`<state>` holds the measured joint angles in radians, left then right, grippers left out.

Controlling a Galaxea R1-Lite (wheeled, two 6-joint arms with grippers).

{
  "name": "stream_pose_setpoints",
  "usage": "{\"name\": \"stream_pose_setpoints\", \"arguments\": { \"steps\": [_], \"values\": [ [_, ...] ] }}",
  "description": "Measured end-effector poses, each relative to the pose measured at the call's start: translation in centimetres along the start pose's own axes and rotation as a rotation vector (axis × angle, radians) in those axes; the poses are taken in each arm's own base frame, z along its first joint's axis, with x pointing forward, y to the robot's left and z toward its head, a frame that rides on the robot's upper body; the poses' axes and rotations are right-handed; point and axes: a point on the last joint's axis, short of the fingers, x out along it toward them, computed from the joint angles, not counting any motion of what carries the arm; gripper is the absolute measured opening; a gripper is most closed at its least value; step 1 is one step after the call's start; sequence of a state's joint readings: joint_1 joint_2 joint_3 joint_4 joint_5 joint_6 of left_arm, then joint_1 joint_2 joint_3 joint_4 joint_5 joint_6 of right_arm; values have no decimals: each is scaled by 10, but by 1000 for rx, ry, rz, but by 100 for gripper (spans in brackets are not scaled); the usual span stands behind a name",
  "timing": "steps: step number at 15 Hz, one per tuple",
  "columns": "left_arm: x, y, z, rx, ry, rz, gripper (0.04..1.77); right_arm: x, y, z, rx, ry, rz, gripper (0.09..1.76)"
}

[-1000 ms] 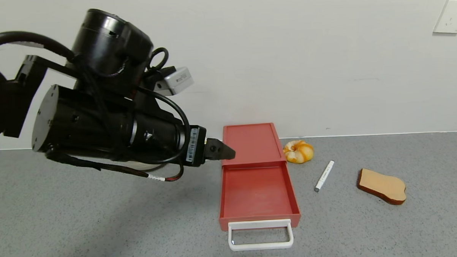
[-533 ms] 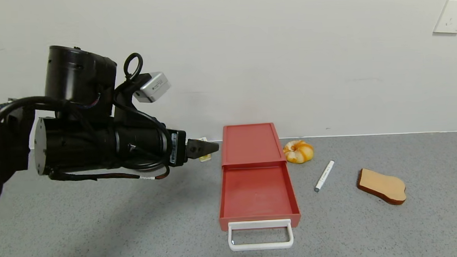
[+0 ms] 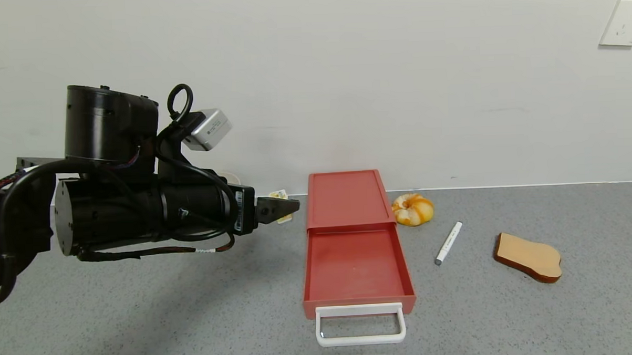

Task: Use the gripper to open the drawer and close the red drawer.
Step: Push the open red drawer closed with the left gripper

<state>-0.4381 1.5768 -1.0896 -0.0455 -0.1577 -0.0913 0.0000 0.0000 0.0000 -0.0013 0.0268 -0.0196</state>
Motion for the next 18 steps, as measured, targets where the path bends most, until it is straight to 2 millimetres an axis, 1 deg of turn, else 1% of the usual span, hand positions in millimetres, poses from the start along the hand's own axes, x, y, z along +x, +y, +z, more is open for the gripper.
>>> {"name": "stream_pose_setpoints", "arguments": {
  "steps": [5, 6, 8, 12, 14, 16, 18],
  "values": [
    [0, 0, 1, -10, 5, 2, 172, 0, 0, 0, 1, 0, 0, 171],
    [0, 0, 1, -15, 20, 8, 172, 0, 0, 0, 1, 0, 0, 171],
    [-4, -5, 0, -45, 103, 21, 172, 0, 0, 0, 0, 0, 0, 171],
    [-19, -27, 23, -180, 211, 107, 172, 0, 0, 0, 1, 0, 0, 171],
    [-23, -42, 30, -233, 269, 163, 172, 0, 0, 0, 0, 0, 0, 171],
    [-17, -56, 33, -271, 307, 202, 172, 0, 0, 0, 1, 0, 0, 171],
    [-4, -69, 30, -283, 332, 239, 172, 0, 0, 0, 0, 0, 0, 171]
  ]
}}
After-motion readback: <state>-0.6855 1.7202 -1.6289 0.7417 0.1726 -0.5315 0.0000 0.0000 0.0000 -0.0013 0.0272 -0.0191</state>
